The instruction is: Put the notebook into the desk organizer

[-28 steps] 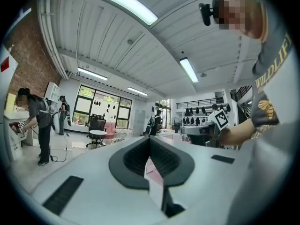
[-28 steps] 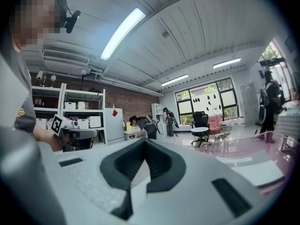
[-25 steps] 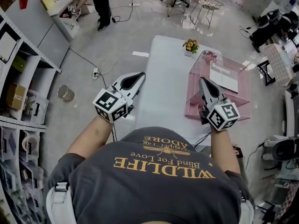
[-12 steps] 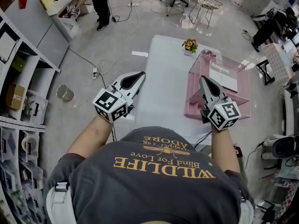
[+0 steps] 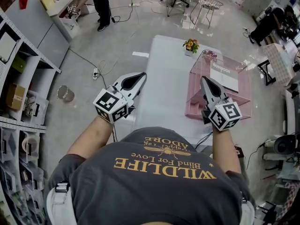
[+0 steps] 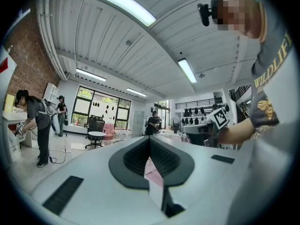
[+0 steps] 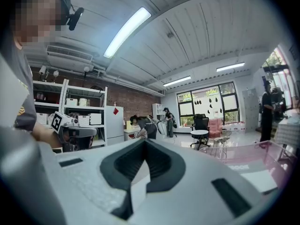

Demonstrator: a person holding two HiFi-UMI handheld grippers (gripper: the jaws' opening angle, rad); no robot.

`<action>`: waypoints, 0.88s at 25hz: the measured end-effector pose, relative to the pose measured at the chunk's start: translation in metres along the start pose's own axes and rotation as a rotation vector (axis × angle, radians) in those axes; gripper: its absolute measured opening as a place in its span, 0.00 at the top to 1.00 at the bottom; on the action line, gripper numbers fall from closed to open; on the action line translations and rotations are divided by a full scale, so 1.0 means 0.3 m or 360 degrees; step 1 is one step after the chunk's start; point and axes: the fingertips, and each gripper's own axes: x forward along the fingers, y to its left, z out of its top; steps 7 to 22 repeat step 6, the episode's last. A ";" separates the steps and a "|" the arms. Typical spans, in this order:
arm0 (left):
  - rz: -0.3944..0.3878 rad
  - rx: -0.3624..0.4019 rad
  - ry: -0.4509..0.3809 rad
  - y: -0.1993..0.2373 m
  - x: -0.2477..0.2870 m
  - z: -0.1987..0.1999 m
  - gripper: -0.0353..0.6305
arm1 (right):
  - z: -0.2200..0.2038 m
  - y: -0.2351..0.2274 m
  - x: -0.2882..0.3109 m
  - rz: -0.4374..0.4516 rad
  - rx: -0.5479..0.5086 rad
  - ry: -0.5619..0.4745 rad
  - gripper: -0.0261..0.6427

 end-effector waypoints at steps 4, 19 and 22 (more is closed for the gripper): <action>-0.0003 -0.0005 0.0002 -0.013 -0.007 -0.005 0.95 | -0.006 0.005 -0.010 0.0003 -0.0006 0.0002 0.96; -0.0004 -0.0005 0.0003 -0.017 -0.012 -0.007 0.95 | -0.010 0.009 -0.015 0.0005 -0.0007 0.0004 0.96; -0.0004 -0.0005 0.0003 -0.017 -0.012 -0.007 0.95 | -0.010 0.009 -0.015 0.0005 -0.0007 0.0004 0.96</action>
